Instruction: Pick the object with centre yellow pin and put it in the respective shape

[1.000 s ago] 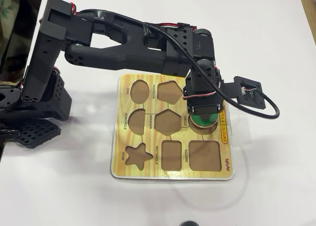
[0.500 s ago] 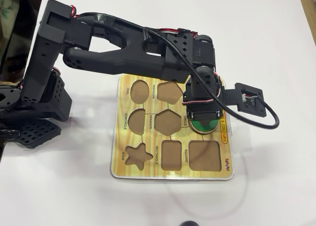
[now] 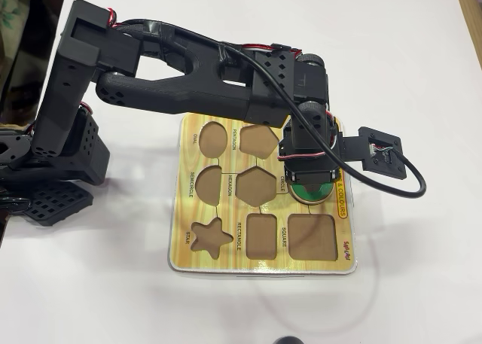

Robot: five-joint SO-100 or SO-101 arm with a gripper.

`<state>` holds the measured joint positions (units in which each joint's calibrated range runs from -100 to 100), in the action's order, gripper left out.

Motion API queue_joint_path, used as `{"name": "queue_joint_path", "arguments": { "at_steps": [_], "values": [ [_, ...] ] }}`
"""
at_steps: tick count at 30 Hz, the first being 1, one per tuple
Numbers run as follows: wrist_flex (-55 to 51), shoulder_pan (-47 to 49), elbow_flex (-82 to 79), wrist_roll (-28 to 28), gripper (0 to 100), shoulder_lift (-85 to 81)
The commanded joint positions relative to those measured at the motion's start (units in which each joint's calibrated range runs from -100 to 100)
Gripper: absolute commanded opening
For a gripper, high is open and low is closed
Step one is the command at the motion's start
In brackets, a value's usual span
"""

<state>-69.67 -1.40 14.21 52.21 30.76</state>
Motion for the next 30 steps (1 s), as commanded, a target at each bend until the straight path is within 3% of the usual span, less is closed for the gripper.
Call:
{"name": "queue_joint_path", "arguments": {
  "at_steps": [1,11,19,30],
  "values": [
    [0.44,-0.75,2.43,-0.38,2,-0.88],
    [0.35,-0.65,2.16,-0.38,2,-0.88],
    [0.35,-0.45,2.34,-0.43,16,-0.88],
    [-0.34,-0.16,2.16,-0.43,16,-1.38]
  ]
}}
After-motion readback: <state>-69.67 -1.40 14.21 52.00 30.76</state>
